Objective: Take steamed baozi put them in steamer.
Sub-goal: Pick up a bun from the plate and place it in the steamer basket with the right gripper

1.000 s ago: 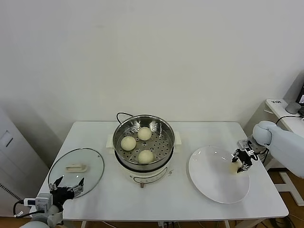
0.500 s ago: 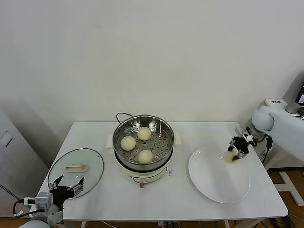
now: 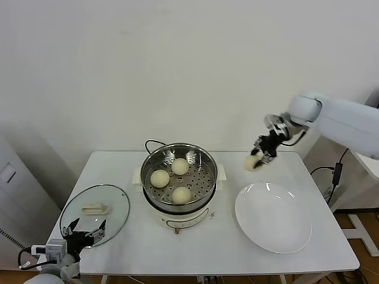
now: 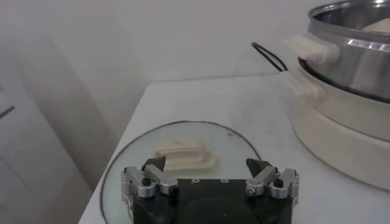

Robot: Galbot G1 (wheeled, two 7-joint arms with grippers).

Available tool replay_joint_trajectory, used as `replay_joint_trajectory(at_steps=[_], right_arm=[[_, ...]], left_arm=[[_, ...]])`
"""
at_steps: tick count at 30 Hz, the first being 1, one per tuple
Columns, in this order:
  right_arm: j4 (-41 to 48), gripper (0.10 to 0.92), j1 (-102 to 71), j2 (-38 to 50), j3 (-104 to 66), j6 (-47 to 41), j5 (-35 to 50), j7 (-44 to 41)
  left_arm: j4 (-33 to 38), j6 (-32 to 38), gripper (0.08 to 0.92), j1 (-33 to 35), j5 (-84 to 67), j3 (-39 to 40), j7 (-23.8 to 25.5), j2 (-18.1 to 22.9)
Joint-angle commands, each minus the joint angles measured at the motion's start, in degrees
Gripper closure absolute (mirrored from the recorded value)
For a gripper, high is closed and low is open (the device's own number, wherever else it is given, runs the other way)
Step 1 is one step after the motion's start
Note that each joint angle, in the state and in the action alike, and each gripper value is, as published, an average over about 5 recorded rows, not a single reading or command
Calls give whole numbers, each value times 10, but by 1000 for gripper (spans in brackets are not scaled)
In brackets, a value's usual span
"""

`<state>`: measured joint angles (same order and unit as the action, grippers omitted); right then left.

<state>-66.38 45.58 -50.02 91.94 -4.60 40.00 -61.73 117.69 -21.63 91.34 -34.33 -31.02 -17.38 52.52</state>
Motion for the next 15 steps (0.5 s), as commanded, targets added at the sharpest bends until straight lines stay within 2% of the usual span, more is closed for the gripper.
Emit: replay_joint_trajectory(at_steps=[1, 8, 15], right_arm=[[-14, 596, 71, -113, 61, -72, 170, 40], [-7, 600, 76, -176, 69, -111, 207, 55], [-47, 596, 71, -186, 87, -148, 221, 90]], left_arm=[[-4, 2, 177, -2, 0, 4, 1, -1], [-6, 2, 177, -5, -1, 9, 1, -1], [-8, 6, 177, -4, -2, 7, 1, -2]])
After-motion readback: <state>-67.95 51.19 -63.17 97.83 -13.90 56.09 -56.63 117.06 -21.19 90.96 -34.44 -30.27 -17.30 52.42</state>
